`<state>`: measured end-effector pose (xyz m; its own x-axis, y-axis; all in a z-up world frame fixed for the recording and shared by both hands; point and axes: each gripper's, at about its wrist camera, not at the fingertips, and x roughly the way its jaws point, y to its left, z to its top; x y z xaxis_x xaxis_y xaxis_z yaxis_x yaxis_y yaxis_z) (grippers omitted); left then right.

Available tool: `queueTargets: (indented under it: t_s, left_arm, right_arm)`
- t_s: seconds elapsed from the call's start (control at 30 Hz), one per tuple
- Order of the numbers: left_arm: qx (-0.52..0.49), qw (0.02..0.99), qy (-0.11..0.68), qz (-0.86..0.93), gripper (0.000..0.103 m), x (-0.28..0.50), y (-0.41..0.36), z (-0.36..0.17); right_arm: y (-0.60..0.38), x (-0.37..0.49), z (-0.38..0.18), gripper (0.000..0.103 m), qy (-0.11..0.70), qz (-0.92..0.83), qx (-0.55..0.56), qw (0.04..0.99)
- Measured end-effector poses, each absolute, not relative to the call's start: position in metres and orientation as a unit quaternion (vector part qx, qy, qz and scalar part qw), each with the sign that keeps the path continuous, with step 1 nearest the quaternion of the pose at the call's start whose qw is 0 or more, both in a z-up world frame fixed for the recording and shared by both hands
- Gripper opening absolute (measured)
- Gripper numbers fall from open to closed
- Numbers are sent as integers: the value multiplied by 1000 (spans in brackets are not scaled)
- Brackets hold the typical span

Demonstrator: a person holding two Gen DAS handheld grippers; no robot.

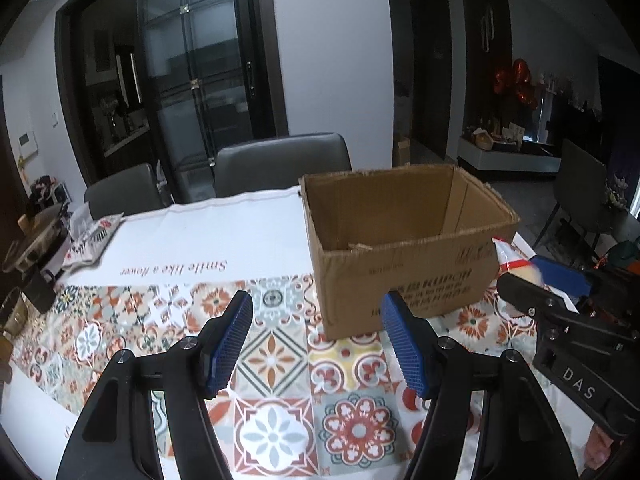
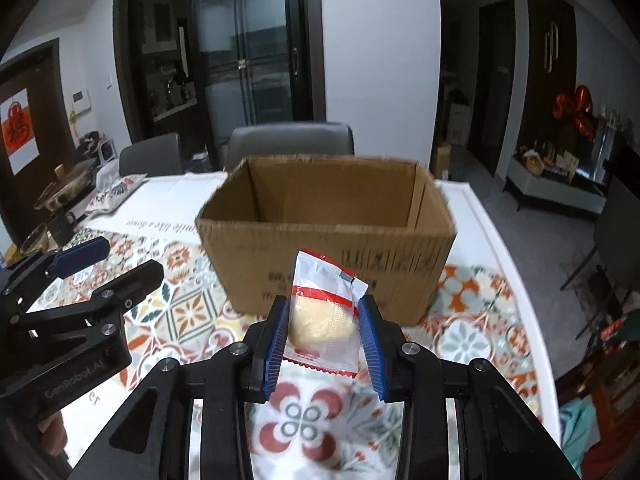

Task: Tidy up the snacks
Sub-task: 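Carry the cake packet over the box with the right tool, then open the right tool to drop the cake packet into the box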

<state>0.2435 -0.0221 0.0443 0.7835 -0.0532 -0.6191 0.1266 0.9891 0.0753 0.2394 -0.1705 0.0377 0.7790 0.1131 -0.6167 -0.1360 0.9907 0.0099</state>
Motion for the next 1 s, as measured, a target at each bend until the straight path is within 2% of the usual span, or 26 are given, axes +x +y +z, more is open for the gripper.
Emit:
queueTargets:
  t_s: [0.6, 1.0]
  left_arm:
    - [60, 933, 346, -77, 66, 302, -36, 80]
    - [55, 921, 377, -83, 66, 346, -39, 82]
  right_arm:
    - [-183, 289, 83, 36, 310, 58, -50, 948]
    - [-189, 343, 93, 37, 346, 72, -39, 935]
